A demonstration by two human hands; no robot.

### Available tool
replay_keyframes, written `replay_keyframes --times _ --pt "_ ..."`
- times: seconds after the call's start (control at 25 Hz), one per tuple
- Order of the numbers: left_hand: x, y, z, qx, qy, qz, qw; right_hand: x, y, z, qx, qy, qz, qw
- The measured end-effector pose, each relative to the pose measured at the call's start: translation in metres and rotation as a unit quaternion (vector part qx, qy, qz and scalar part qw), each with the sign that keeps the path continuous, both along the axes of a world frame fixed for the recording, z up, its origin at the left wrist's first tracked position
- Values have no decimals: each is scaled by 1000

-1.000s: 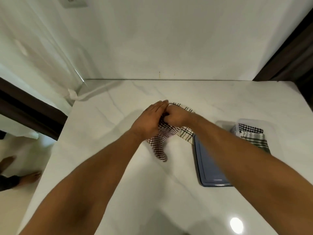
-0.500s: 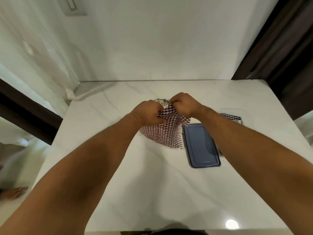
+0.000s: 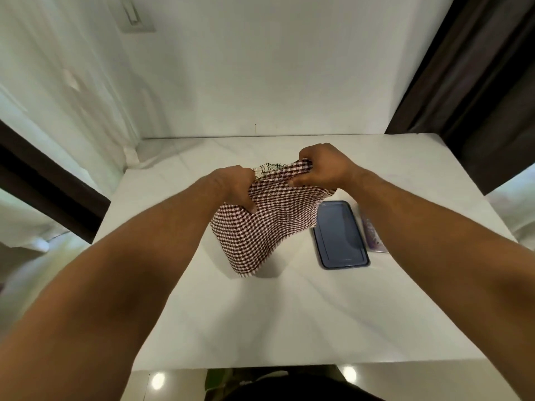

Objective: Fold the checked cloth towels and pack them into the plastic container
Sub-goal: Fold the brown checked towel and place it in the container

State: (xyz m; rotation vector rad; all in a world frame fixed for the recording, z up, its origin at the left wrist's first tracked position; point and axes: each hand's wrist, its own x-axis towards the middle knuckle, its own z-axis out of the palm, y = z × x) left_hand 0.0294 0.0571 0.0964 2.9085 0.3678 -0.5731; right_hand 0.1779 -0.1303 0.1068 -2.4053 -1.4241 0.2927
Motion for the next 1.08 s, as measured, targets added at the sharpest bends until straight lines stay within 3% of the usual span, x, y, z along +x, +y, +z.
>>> replay_keyframes --times 0.12,0.28,0.44,0.52,0.6,0.68,0.76,0.88,1.08 --pt "-10 10 4 2 -9 27 1000 6 -12 0 -50 -6 -7 999" --pt "-17 12 7 -108 -136 104 979 7 -22 -4 10 -3 -72 997" --pt "-23 7 11 35 -181 110 977 3 -24 -5 137 36 -156 977" --pt "-24 5 13 37 -152 98 983 1 -23 -3 76 3 -123 989" --pt "-27 5 14 -55 -146 103 982 -2 -25 1 -3 22 -105 994" --pt "-29 7 13 -150 -197 141 958 -1 -28 3 -62 63 -107 990" --pt "-30 12 15 -63 -246 125 959 0 -30 2 -58 32 -128 990" --pt "-33 23 19 165 -197 17 966 -3 -27 8 22 -43 -206 977" --pt "-40 26 14 276 -223 50 934 -15 -25 19 49 -125 -222 966"
